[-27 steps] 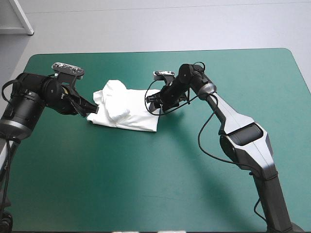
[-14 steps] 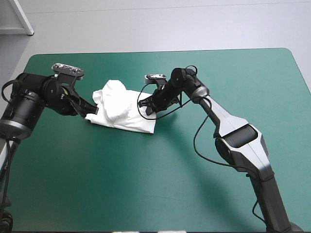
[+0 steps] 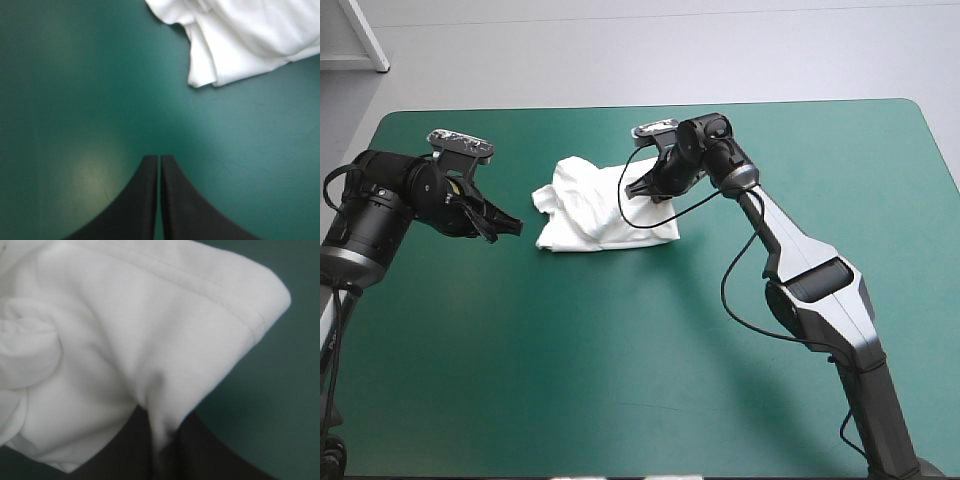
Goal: Fold the cloth
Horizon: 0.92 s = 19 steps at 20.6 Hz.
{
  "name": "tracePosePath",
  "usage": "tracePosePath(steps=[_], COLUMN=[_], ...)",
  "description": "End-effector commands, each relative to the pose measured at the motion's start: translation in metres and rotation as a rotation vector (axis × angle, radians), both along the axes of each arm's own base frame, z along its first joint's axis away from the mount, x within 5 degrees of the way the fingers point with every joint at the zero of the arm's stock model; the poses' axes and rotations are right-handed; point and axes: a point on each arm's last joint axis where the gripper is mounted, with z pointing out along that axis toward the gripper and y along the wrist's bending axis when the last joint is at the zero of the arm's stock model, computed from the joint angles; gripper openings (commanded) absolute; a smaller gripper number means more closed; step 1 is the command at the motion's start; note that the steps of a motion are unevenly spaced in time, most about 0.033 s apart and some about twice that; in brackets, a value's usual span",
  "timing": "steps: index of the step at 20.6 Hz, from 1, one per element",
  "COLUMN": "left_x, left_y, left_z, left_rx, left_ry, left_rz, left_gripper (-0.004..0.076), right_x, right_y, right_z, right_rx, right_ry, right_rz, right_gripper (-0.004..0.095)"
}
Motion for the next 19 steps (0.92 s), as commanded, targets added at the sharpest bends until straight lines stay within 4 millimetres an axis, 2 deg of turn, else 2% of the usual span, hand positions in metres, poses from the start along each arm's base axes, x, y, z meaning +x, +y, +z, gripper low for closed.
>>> tracePosePath(steps=[1,3,4,5,7,8,9,10,11,12,14,15,16,19], left_x=[-0.007,-0.008,-0.008,-0.008,-0.008,-0.008,-0.008,-0.008,-0.008,-0.007,-0.007,-0.007,-0.006,-0.004], left_y=[0.001,0.001,0.000,0.000,0.000,0.000,0.000,0.000,0.000,0.000,0.000,0.000,0.000,-0.001], left_z=[0.021,0.021,0.021,0.021,0.021,0.021,0.021,0.021,0.021,0.021,0.021,0.022,0.022,0.023], left_rx=[-0.023,-0.027,-0.023,-0.022,-0.022,-0.021,-0.020,-0.019,-0.018,-0.019,-0.020,-0.021,-0.023,-0.028], left_ry=[-0.098,-0.091,-0.089,-0.089,-0.089,-0.089,-0.089,-0.089,-0.089,-0.096,-0.100,-0.105,-0.114,-0.139], left_rz=[-0.009,-0.009,-0.018,-0.023,-0.025,-0.026,-0.028,-0.030,-0.032,-0.033,-0.033,-0.033,-0.034,-0.035], left_gripper=[0.0019,0.0019,0.0019,0.0020,0.0019,0.0019,0.0019,0.0019,0.0019,0.0019,0.0020,0.0019,0.0020,0.0019], right_x=[0.007,0.017,0.028,0.031,0.041,0.045,0.046,0.045,0.043,0.040,0.034,0.032,0.031,0.028], right_y=[-0.044,-0.068,-0.100,-0.113,-0.159,-0.201,-0.216,-0.250,-0.268,-0.300,-0.332,-0.343,-0.352,-0.364], right_z=[0.056,0.055,0.054,0.055,0.059,0.063,0.064,0.068,0.070,0.073,0.075,0.076,0.075,0.076], right_rx=[-0.014,-0.026,-0.039,-0.042,-0.056,-0.077,-0.079,-0.084,-0.086,-0.078,-0.010,0.053,0.084,0.045], right_ry=[-0.170,-0.167,-0.165,-0.167,-0.175,-0.186,-0.187,-0.191,-0.193,-0.192,-0.185,-0.177,-0.171,-0.179], right_rz=[-0.103,-0.167,-0.242,-0.267,-0.361,-0.441,-0.471,-0.538,-0.575,-0.639,-0.679,-0.692,-0.704,-0.724], right_gripper=[-0.0017,-0.0017,-0.0017,-0.0017,-0.0017,-0.0017,-0.0017,-0.0017,-0.0017,-0.0017,0.0010,0.0084,0.0199,0.0658])
